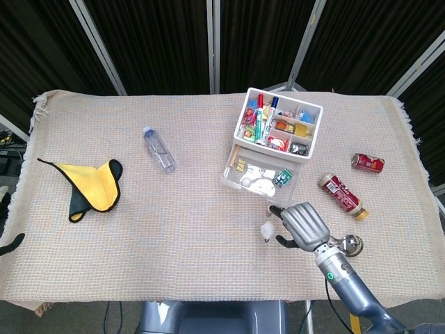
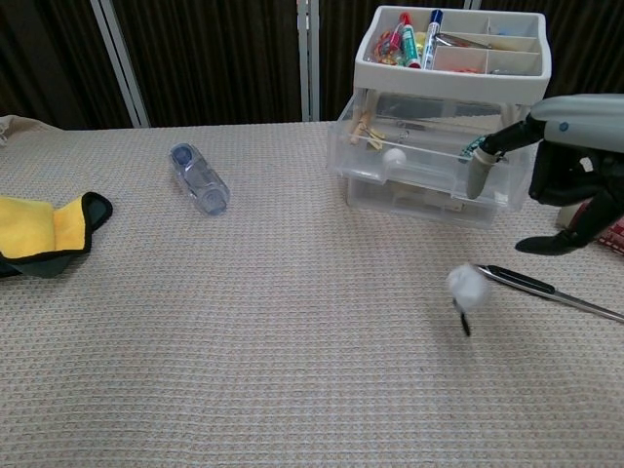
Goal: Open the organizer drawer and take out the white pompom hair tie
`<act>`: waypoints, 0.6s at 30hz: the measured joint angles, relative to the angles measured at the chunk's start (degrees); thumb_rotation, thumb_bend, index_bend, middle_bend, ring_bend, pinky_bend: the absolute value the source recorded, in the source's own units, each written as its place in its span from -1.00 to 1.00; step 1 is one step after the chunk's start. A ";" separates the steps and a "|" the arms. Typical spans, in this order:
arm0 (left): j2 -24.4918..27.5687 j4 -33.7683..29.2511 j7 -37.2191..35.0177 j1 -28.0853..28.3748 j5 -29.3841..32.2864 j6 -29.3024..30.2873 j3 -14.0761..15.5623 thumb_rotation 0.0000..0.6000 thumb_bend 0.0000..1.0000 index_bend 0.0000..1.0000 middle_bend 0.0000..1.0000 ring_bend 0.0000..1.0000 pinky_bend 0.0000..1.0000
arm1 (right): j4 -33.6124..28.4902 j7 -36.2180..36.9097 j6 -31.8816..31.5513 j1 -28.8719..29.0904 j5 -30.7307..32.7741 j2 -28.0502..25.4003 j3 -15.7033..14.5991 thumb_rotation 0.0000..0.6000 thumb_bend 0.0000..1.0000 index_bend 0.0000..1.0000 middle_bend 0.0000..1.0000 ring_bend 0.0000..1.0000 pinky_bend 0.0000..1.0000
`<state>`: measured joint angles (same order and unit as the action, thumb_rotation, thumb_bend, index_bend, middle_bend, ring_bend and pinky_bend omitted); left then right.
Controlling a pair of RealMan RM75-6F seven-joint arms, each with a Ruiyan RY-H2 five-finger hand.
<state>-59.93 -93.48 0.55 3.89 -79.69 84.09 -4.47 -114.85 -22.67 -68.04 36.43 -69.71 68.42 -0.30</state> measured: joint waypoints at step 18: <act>-0.90 0.48 0.19 -0.05 -0.78 0.76 0.05 1.00 -0.51 -1.00 -1.00 -1.00 -1.00 | 10.64 15.65 -16.40 -12.60 -17.47 -1.44 -2.22 1.00 -0.71 -0.74 -0.89 -0.82 -0.70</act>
<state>-60.84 -93.00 0.74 3.84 -80.47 84.85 -4.42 -104.21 -7.01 -84.44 23.83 -87.18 66.97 -2.51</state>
